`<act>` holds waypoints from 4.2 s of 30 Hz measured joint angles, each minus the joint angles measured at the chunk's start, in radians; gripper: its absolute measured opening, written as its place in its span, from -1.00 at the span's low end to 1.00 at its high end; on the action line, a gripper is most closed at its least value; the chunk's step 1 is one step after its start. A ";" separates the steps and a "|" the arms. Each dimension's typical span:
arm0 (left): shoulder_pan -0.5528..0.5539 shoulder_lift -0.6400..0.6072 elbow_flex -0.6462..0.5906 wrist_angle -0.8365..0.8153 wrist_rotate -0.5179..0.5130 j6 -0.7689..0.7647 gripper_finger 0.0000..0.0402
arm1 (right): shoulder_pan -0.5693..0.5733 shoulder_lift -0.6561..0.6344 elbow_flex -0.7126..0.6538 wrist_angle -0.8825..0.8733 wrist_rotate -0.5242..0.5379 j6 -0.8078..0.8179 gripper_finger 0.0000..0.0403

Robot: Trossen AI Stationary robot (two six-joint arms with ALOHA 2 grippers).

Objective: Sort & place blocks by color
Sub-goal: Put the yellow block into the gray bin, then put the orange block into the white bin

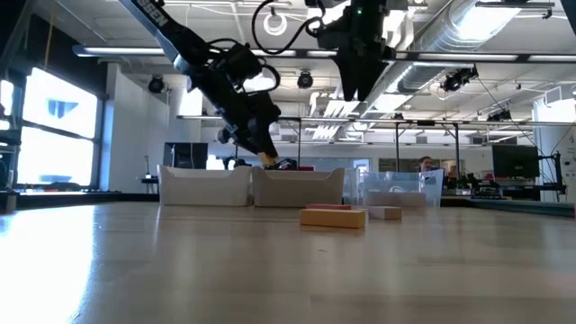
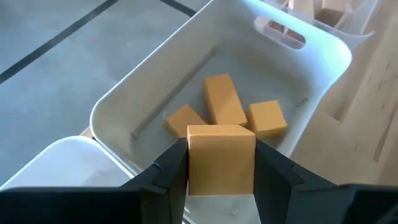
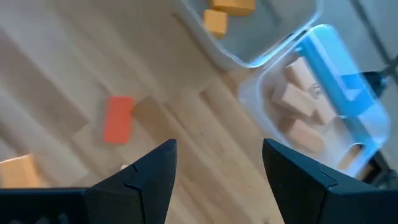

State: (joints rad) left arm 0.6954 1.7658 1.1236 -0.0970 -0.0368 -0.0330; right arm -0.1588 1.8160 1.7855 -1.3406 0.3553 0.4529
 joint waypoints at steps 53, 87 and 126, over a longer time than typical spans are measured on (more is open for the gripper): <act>-0.158 -0.533 -0.083 -0.598 -0.083 -0.032 0.11 | 0.061 0.314 -0.001 0.134 -0.251 0.010 0.11; -0.194 -0.701 -0.131 -0.652 -0.275 -0.127 0.11 | 0.041 0.465 0.001 0.156 -0.295 -0.089 -0.56; -0.252 -0.690 -0.131 -0.532 0.015 -0.522 0.11 | 0.252 0.172 0.000 0.491 0.128 -0.435 -0.55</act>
State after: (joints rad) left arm 0.4430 1.0761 0.9924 -0.6286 -0.0215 -0.5554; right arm 0.0929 1.9877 1.7855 -0.8501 0.4835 0.0180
